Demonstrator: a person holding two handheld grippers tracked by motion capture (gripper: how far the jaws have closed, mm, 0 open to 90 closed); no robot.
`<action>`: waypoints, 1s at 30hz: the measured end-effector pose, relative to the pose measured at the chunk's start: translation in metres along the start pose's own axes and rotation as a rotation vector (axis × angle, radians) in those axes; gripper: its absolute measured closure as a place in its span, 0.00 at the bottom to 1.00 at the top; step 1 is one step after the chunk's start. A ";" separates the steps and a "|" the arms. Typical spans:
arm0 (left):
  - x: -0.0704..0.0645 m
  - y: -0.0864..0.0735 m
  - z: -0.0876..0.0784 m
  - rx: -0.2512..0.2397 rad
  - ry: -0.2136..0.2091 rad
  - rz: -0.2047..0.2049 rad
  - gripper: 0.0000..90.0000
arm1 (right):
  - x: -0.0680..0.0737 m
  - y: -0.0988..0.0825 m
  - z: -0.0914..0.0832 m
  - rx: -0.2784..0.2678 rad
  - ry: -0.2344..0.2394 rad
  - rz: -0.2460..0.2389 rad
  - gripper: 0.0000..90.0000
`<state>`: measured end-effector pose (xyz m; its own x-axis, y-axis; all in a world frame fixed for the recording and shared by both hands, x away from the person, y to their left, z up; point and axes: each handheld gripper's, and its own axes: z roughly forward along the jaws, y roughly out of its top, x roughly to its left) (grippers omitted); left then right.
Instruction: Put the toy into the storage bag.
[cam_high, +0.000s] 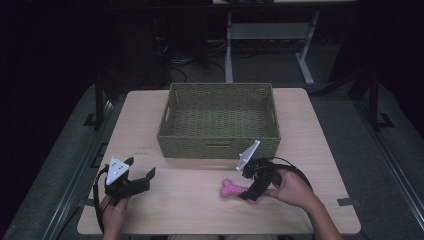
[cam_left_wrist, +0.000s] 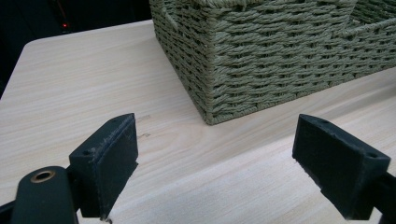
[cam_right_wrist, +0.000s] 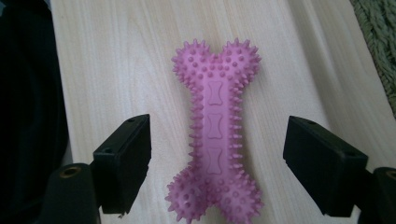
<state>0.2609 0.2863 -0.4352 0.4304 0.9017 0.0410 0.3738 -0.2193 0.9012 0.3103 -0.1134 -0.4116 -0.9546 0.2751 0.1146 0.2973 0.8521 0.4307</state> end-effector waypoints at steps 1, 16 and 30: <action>0.000 0.000 0.000 0.000 0.000 0.000 0.15 | 0.000 0.000 0.001 0.006 0.000 -0.002 0.29; 0.000 0.000 0.000 0.001 -0.002 0.001 0.15 | 0.000 0.006 0.019 0.069 0.000 -0.038 0.46; 0.000 0.000 0.000 0.002 -0.002 0.000 0.15 | 0.000 0.007 0.025 0.098 -0.008 -0.057 0.56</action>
<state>0.2614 0.2864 -0.4355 0.4318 0.9011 0.0397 0.3756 -0.2196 0.9004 0.3127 -0.0964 -0.4314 -0.9698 0.2286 0.0849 0.2438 0.9059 0.3462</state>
